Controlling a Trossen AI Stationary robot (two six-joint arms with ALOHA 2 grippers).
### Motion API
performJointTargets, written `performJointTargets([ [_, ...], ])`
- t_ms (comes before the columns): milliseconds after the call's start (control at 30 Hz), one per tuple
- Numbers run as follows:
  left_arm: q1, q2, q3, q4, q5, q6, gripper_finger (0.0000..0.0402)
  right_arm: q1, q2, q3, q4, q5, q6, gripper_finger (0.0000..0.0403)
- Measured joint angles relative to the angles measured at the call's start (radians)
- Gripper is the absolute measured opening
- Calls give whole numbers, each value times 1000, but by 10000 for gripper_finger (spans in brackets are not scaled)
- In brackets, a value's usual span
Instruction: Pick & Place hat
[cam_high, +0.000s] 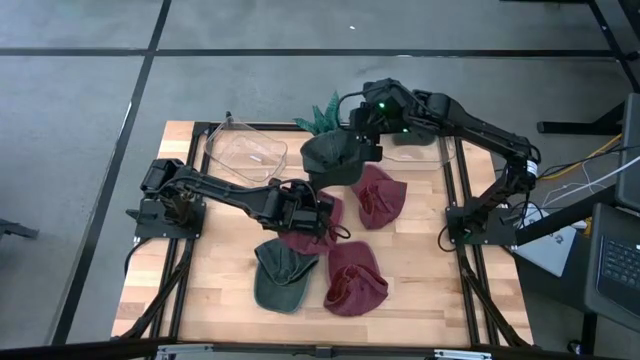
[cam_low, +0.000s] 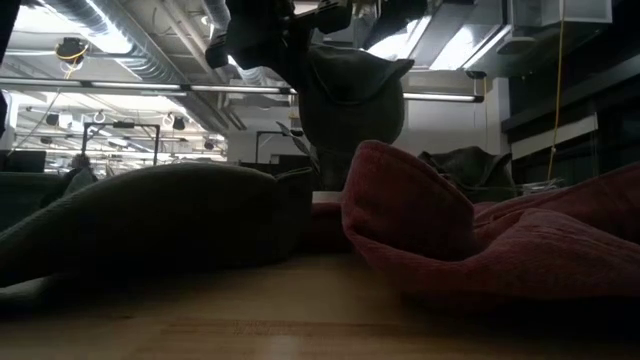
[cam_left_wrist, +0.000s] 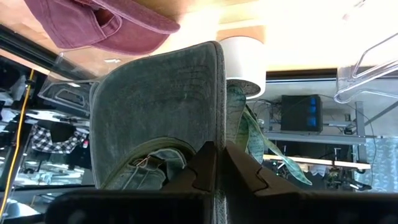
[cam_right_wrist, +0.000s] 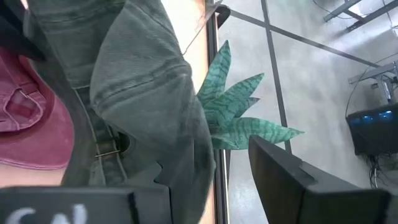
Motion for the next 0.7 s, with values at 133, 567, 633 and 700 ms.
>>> performJointTargets([
  [133,0,-1,0,0,0,0,10,-24,0,0,-2,-43,12,154],
  [567,0,-15,0,-12,-2,8,10,-58,64,0,-46,-211,48,150],
  [633,0,-15,0,-13,-2,8,10,-58,64,0,-35,-212,40,133],
  [700,0,-15,0,-12,-2,8,10,-57,64,0,-30,-213,37,91],
])
